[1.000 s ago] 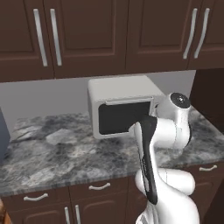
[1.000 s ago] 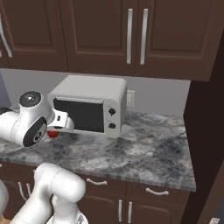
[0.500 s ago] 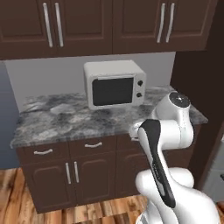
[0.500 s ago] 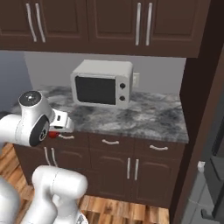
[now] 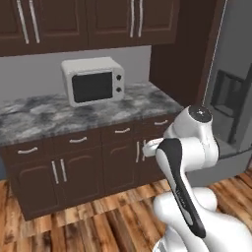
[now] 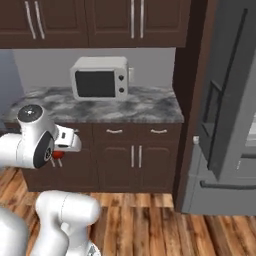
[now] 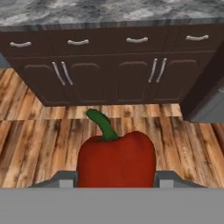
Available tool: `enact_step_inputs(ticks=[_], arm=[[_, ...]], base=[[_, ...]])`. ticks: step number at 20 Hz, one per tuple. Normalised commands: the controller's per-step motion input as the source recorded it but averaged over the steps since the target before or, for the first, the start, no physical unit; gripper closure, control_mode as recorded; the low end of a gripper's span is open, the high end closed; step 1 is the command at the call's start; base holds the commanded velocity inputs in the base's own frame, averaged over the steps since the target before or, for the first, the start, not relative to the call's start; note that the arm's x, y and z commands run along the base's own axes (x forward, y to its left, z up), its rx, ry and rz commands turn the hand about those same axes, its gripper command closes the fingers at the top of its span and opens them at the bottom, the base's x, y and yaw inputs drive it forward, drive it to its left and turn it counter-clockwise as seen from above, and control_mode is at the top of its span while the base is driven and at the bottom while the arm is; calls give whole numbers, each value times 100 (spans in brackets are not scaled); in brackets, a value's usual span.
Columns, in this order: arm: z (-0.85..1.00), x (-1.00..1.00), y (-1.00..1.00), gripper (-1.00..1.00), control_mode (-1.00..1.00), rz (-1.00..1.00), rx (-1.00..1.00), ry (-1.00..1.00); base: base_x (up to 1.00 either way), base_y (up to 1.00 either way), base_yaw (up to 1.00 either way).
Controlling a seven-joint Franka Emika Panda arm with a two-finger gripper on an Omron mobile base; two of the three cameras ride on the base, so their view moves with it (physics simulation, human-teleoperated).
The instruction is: Place the bell pepper in the correct fridge rack based on whether it is a fruit or vegetable. Finally, close the fridge door.
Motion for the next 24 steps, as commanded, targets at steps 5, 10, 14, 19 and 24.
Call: enact_step_inputs(ticks=[5,10,14,19,24], arm=[[0,0,0,100,100,0,0,0],[0,0,0,100,100,0,0,0],[0,0,0,100,100,0,0,0],[0,0,0,100,100,0,0,0],[0,0,0,100,100,0,0,0]], base=[[-44,-8,-79],[-13,-62,-67],[12,-99,-37],[40,-98,-22],[81,-85,11]])
